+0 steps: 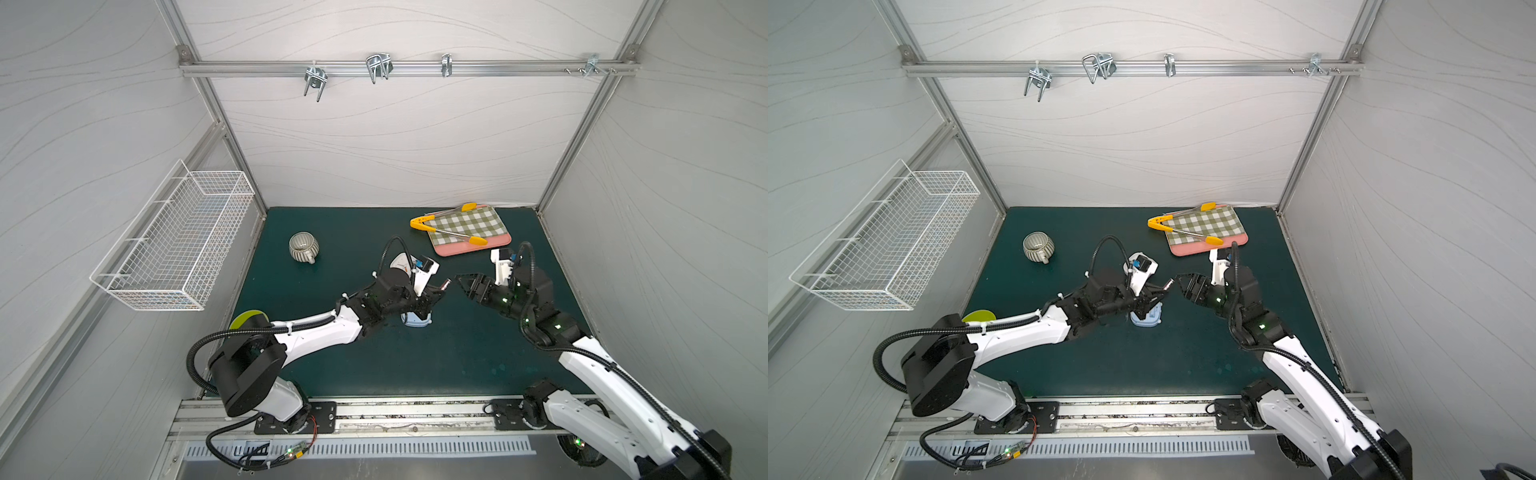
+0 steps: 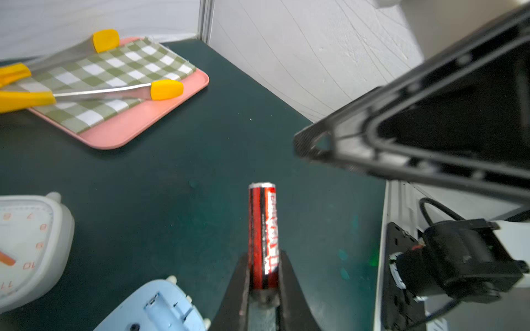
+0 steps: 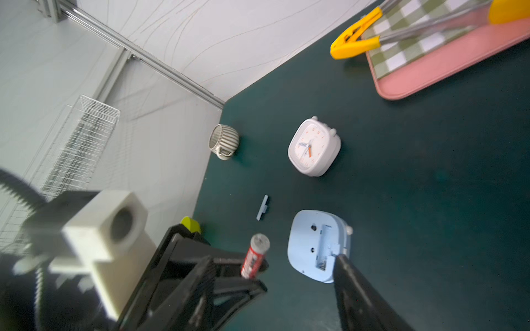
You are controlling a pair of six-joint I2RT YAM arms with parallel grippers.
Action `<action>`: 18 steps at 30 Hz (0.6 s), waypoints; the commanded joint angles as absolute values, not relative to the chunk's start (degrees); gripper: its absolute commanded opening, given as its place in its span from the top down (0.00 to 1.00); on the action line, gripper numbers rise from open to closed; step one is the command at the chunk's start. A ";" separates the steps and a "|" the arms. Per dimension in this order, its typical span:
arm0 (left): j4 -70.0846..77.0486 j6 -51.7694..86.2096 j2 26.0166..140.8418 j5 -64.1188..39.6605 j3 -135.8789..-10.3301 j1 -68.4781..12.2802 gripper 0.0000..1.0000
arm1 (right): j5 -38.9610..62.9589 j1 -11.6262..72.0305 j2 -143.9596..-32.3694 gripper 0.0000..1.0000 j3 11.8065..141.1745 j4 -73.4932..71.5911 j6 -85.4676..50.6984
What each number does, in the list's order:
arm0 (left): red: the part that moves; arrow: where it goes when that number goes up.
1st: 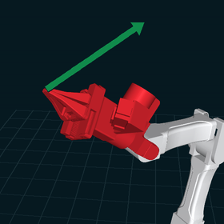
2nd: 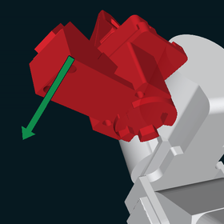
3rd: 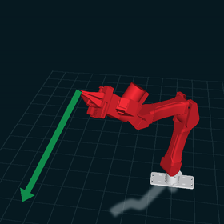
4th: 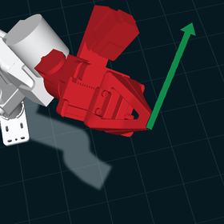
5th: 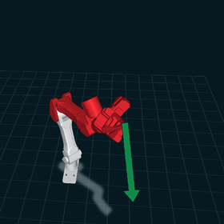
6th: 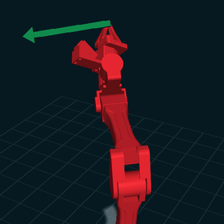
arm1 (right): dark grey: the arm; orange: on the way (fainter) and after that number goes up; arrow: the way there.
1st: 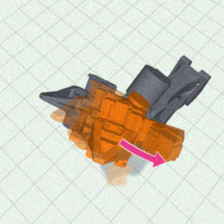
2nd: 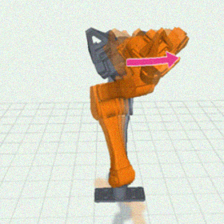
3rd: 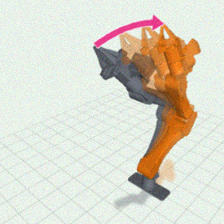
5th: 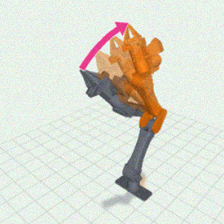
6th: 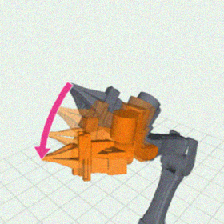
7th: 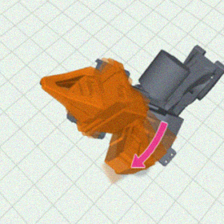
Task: Insert the battery into the alarm
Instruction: Pick up the battery at the center of the board.
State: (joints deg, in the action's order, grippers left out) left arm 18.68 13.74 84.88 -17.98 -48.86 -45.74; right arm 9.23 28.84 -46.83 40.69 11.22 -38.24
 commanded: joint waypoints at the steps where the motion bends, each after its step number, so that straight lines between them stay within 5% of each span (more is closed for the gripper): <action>1: 7.62 15.54 84.04 -33.04 -55.14 -38.72 0.94 | 6.15 28.58 -44.40 0.25 45.34 21.69 -18.91; 7: -28.64 11.75 90.80 -50.90 -72.92 -29.40 0.89 | 14.19 32.10 -43.77 0.25 43.49 17.11 -0.18; 18: -40.21 7.83 92.66 -64.70 -74.44 -21.97 0.89 | 6.57 47.98 -54.09 0.35 46.59 17.93 43.26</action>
